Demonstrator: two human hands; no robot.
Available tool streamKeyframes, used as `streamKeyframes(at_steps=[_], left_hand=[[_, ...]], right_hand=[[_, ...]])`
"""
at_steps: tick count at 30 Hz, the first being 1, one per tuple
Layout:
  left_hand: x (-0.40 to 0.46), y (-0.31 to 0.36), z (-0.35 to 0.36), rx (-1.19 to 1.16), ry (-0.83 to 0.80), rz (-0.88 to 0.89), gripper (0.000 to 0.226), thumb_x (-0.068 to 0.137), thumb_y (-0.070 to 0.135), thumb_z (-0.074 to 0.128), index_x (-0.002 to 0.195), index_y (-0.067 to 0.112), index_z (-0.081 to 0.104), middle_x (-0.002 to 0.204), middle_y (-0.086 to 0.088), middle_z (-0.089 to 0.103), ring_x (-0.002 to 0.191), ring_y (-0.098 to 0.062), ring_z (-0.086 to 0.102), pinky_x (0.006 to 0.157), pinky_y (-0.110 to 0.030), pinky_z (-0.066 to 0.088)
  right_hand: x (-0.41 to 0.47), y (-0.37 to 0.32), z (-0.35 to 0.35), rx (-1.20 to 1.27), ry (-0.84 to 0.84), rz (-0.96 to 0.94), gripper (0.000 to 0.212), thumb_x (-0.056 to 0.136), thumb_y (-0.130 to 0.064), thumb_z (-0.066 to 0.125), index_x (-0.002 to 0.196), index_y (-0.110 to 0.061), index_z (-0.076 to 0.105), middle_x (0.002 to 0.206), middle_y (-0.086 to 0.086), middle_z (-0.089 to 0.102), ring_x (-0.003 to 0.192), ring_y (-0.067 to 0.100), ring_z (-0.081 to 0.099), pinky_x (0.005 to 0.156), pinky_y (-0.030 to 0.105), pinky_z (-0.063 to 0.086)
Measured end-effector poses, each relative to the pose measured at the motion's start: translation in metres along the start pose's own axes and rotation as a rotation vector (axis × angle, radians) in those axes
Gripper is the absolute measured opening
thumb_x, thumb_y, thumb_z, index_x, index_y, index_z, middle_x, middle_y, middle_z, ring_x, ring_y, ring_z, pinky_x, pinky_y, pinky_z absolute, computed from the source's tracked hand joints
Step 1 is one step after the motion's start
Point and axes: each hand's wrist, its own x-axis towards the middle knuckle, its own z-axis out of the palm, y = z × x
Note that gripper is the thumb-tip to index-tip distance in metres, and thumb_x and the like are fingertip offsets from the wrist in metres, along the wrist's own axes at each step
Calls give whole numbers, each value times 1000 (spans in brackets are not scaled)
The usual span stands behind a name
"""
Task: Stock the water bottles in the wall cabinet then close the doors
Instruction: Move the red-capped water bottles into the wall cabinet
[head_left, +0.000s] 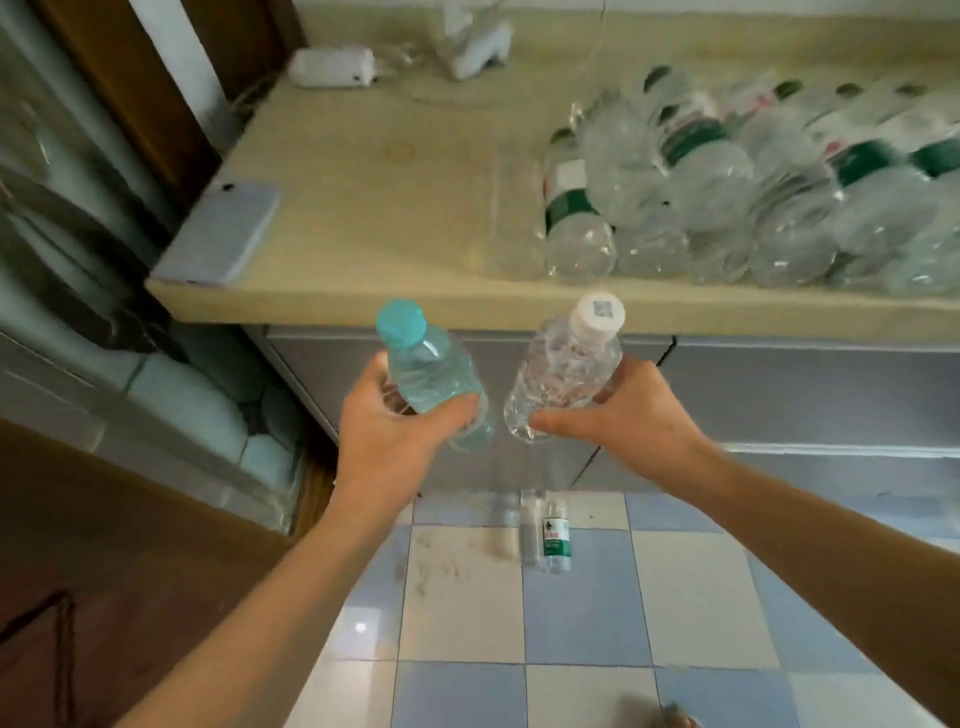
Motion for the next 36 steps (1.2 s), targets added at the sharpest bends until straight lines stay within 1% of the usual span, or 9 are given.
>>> streamKeyframes(at_steps=[3,7,12,15,18,22,27,32,36], left_hand=[[7,90,-31,-14,-35,87,39,68,30,91,98,40,68,96,21,76,90,3,71,66,-9,53],[20,195,-58,-15,-115,234,46,69,34,91,109,37,67,104,19,75,96,3,70,70,-11,54],[44,317,-76,-13,-204,407,48,70,31,91,112,31,69,108,11,76,100,-8,72,78,-23,59],[61,382,-78,27,-226,523,49,73,31,89,117,24,69,108,9,76,100,-8,72,79,-22,59],[81,439,-72,42,-217,590,49,74,32,88,119,24,68,111,8,76,103,-12,72,87,-37,60],[110,508,-62,71,-161,716,46,75,32,89,117,27,70,112,8,75,105,-15,71,91,-47,58],[148,583,-40,102,-53,819,47,70,39,88,113,34,70,107,18,75,99,-5,71,84,-37,60],[179,639,-29,78,8,929,37,76,39,84,111,38,71,104,21,74,95,2,69,73,-22,55],[216,686,-28,86,27,976,35,75,38,85,108,37,72,98,22,74,89,4,68,63,-12,54]], right_hand=[[-22,-98,-14,-32,53,-100,44,66,-33,94,105,-28,74,95,-18,78,89,-1,74,79,18,58],[-41,-209,-34,-73,142,-217,38,65,-33,95,95,-31,72,87,-24,76,80,-7,71,64,2,47],[-50,-323,-65,-3,159,-341,46,68,-26,94,108,-24,72,98,-12,79,91,5,75,74,11,55],[-49,-383,-87,8,148,-405,55,68,-28,93,116,-17,69,102,-8,79,96,8,75,78,16,58],[-42,-435,-113,21,171,-478,51,72,-28,91,116,-16,68,100,-7,79,94,7,75,75,12,56],[-26,-492,-149,50,205,-599,45,76,-26,89,115,-14,70,102,-3,79,96,10,75,77,17,57],[3,-548,-192,59,228,-704,46,74,-33,90,113,-21,69,101,-9,78,94,4,74,71,13,56],[36,-600,-221,27,254,-832,38,78,-35,86,112,-28,72,104,-14,78,97,2,72,84,22,52],[69,-646,-239,-13,316,-948,31,84,-36,81,113,-29,73,102,-13,78,95,3,73,74,15,54]])
